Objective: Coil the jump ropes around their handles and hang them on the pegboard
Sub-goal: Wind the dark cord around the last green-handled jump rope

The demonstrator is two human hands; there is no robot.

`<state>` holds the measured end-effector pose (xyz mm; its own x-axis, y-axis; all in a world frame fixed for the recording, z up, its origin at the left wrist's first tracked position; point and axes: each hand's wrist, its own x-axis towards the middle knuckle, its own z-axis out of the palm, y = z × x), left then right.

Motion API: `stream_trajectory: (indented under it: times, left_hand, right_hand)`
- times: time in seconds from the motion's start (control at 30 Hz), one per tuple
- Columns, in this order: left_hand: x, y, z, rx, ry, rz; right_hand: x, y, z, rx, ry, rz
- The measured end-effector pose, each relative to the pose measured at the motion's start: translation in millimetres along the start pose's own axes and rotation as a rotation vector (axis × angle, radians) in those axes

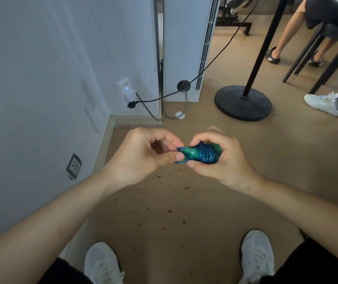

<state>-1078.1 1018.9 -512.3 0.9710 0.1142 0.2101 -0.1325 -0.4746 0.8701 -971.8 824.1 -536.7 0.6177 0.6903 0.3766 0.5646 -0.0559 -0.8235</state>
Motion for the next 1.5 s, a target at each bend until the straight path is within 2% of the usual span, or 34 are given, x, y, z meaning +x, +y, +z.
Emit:
stream_trajectory:
  times: [0.47,0.6,0.67,0.8,0.93,1.03,1.13,1.2,1.27,1.4,1.5]
  left_hand:
    - [-0.6,3.6,-2.0,0.016,-0.109,0.002]
    - [-5.7,4.5,0.2,0.362,-0.039,0.256]
    - [-8.3,4.7,2.3,0.391,0.006,0.318]
    - [-12.4,5.6,8.7,0.235,0.067,0.293]
    - [-13.9,3.0,10.3,-0.062,-0.011,0.132]
    - [-13.7,5.1,13.1,-0.282,-0.011,-0.017]
    - [-10.5,3.4,15.2,-0.384,-0.012,-0.161]
    - [-7.6,2.0,13.6,-0.505,-0.001,-0.224]
    - [-3.4,2.6,9.0,-0.651,0.079,-0.240]
    - [4.1,3.9,-0.1,-0.850,0.241,-0.206]
    - [7.3,2.0,-2.3,-0.919,0.306,-0.180]
  right_hand:
    - [-3.1,-1.8,-0.2,0.103,-0.117,-0.009]
    - [-2.9,-6.8,-2.5,0.002,-0.069,-0.098]
    - [-3.7,-8.5,-3.4,-0.043,-0.047,-0.142]
    - [-5.3,-9.7,-3.6,-0.156,-0.007,-0.250]
    - [-5.7,-7.9,-4.3,-0.219,-0.010,-0.307]
    - [-6.9,-5.2,-5.0,-0.272,-0.012,-0.357]
    - [-7.4,-4.1,-4.2,-0.274,-0.053,-0.375]
    - [-8.0,-4.5,-4.2,-0.222,-0.076,-0.330]
    - [-8.4,-4.3,-5.2,-0.151,-0.074,-0.222]
    - [-1.5,-4.5,-3.0,0.138,-0.072,0.190]
    - [3.6,-5.2,0.6,0.403,-0.169,0.445]
